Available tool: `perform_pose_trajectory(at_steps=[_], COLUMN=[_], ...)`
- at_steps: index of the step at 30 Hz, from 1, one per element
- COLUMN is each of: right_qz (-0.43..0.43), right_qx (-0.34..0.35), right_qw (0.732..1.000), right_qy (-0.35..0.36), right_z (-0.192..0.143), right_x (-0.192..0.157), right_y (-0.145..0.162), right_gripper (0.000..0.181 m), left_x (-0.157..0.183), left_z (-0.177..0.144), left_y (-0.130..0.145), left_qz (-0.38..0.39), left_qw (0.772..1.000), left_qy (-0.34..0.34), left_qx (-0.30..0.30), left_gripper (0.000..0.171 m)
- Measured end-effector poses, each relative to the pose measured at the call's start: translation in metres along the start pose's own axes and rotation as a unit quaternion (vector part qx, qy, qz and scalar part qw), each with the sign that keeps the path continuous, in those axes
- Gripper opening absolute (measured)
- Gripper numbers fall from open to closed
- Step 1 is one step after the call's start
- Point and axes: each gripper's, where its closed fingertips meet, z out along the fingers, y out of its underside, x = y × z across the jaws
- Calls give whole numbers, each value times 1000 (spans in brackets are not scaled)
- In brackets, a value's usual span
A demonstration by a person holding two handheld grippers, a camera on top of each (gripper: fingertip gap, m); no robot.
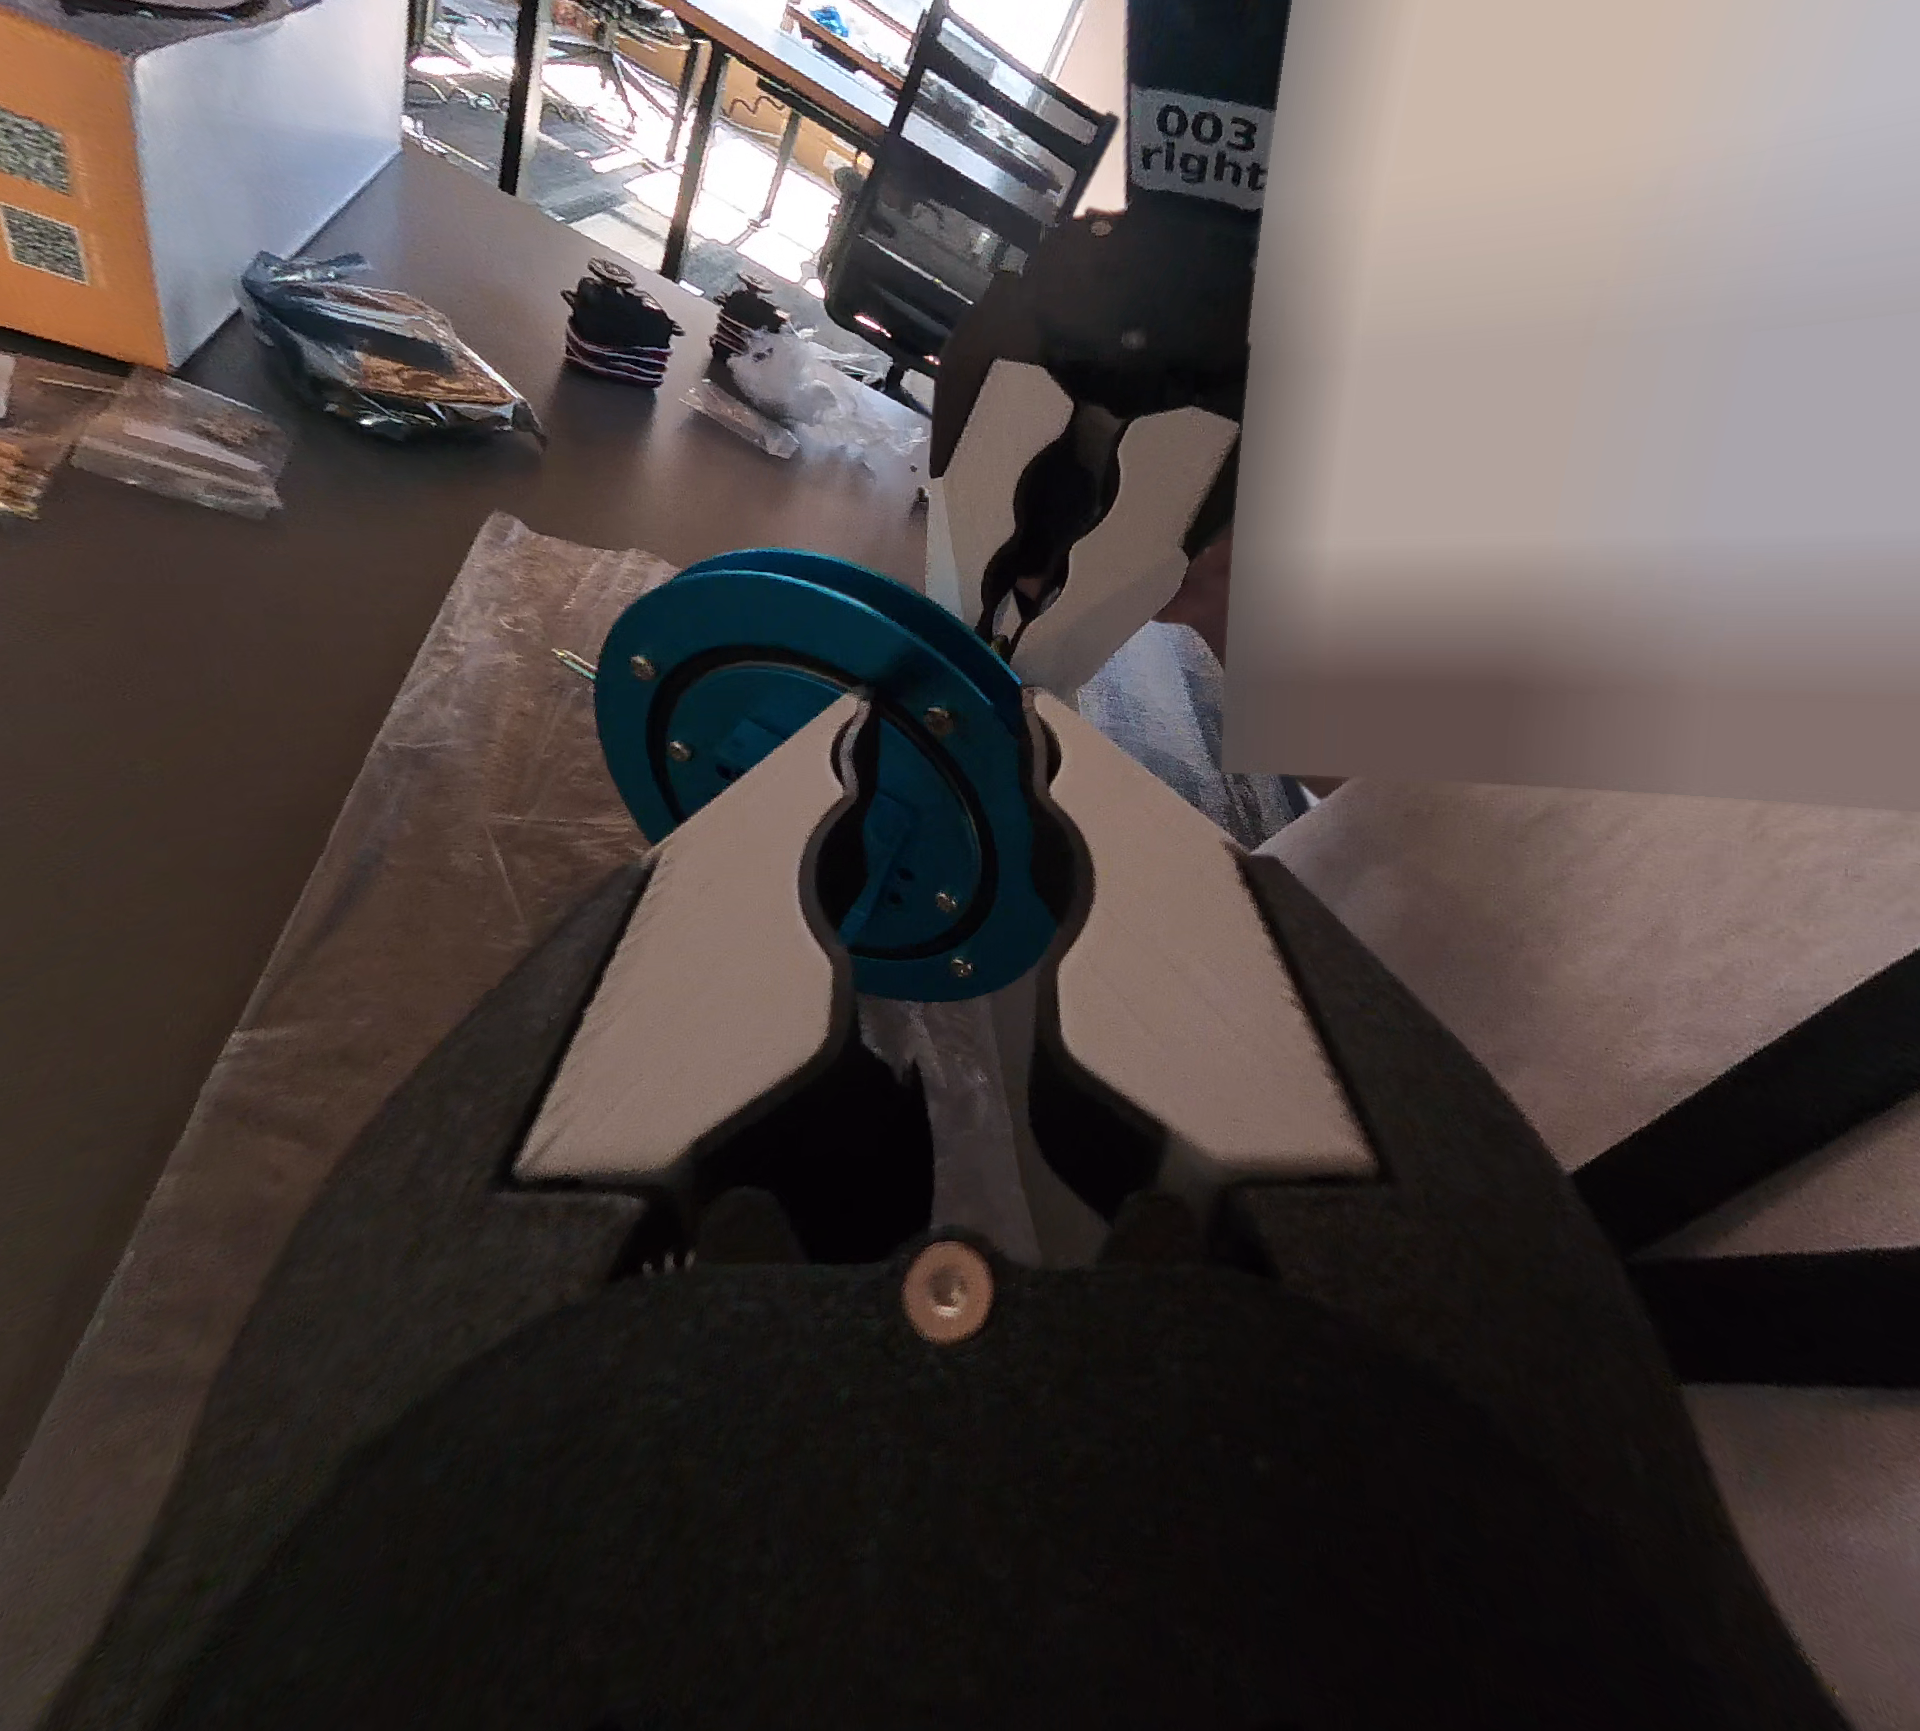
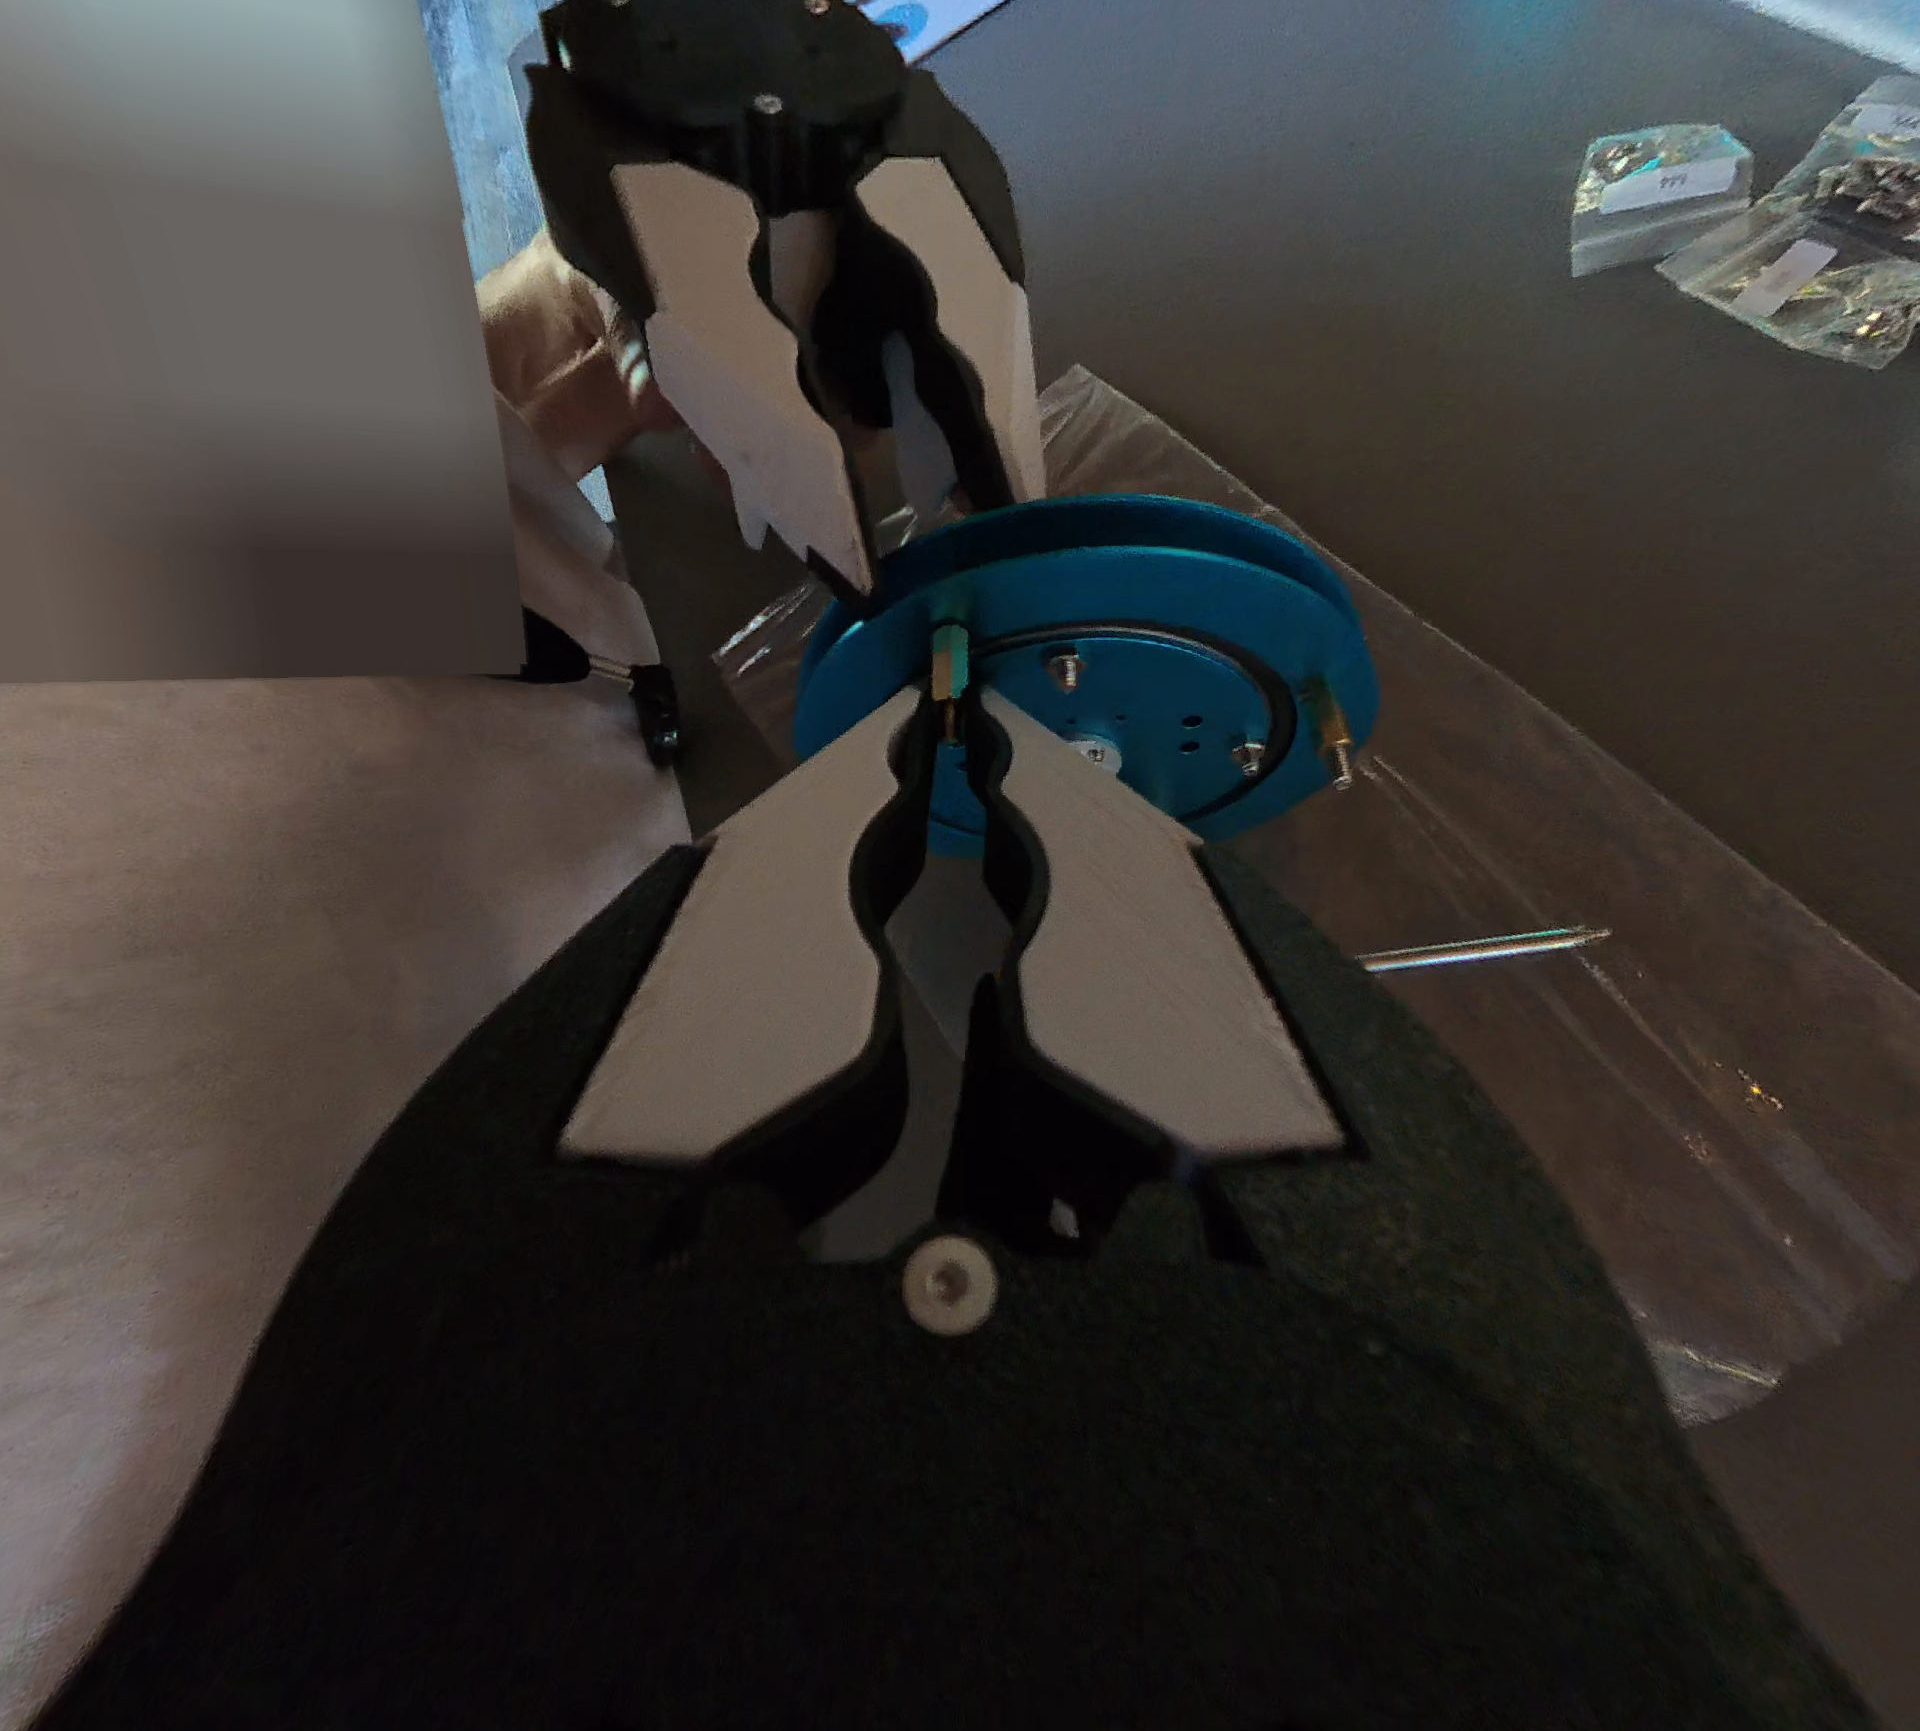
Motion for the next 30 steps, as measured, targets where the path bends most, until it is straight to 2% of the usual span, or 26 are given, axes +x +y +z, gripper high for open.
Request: perform_pose_trajectory(at_steps=[6,10,13,18,24,26,30], right_qz=[-46,-73,-29,25,62,48,32], right_qx=[36,-5,-27,-25,5,12,47], right_qw=[998,993,992,988,978,976,981], right_qy=[29,96,119,153,200,213,187], right_z=[0,-4,-6,-8,-9,-11,-8], right_x=[1,8,11,16,24,24,16], right_y=[0,3,4,5,3,3,1], right_gripper=[3,2,0,1,3,2,1], left_x=[2,2,1,1,-2,0,6], left_z=[-1,1,1,5,9,9,7], left_y=[0,-1,3,5,1,2,8], left_qz=[23,49,60,61,115,131,48], left_qw=[999,997,994,989,974,973,990], left_qy=[-26,-66,-96,-132,-195,-191,-131], left_qx=[9,6,4,20,-13,-22,-16], left_gripper=[19,17,35,36,35,33,26])
